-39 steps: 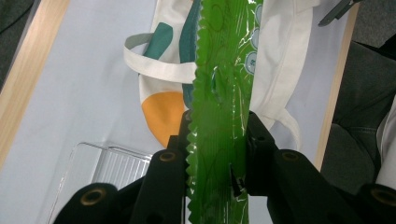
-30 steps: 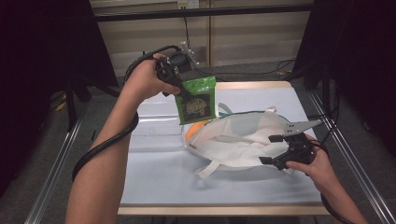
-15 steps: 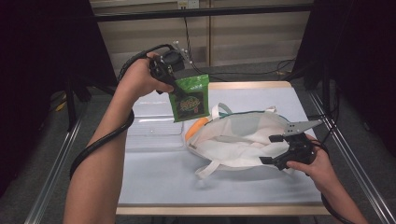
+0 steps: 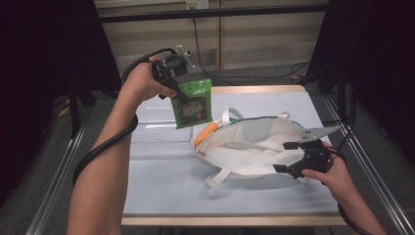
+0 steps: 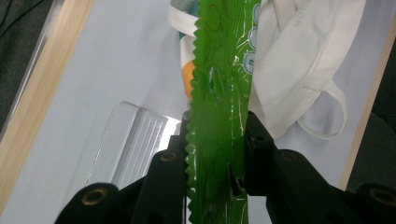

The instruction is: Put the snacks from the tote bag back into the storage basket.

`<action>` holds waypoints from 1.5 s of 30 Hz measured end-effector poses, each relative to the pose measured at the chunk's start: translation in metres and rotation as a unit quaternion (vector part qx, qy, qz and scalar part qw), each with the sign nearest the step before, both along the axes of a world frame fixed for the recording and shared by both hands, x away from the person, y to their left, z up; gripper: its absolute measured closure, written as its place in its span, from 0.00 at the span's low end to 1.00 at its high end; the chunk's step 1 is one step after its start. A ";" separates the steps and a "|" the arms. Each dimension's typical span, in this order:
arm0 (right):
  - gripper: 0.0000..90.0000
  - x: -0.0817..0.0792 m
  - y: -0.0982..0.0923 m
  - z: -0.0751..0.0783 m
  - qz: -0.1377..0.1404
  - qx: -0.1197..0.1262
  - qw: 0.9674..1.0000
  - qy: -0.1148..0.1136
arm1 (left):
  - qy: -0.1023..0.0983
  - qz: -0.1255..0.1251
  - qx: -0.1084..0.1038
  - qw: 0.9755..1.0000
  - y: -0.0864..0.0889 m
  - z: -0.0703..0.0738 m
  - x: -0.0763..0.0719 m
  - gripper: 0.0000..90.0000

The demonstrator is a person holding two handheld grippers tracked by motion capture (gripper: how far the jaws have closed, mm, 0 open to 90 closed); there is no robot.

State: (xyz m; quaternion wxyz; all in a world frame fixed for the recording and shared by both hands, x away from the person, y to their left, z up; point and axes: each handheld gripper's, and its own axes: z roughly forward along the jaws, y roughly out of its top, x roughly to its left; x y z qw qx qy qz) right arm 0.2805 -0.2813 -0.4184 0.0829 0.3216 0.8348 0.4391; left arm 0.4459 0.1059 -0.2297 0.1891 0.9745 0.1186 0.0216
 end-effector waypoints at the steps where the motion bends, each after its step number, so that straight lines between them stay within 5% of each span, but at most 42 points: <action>1: 0.05 0.000 0.000 0.000 0.000 0.000 1.000 -0.001 | -0.002 0.006 -0.005 1.000 0.001 -0.001 0.000 0.83; 13: 0.05 0.001 0.000 -0.001 0.000 0.004 1.000 0.002 | -0.005 -0.010 0.010 1.000 0.011 -0.007 0.005 0.83; 19: 0.05 0.001 -0.001 -0.001 0.000 0.003 1.000 0.001 | -0.002 0.012 -0.005 1.000 0.015 -0.011 0.003 0.83; 29: 0.05 0.000 -0.001 0.000 -0.002 0.005 1.000 0.000 | -0.005 0.008 0.014 1.000 0.026 -0.016 0.006 0.83; 45: 0.05 0.001 0.000 0.000 0.000 0.001 1.000 0.001 | -0.006 0.023 0.006 1.000 0.038 -0.023 0.009 0.83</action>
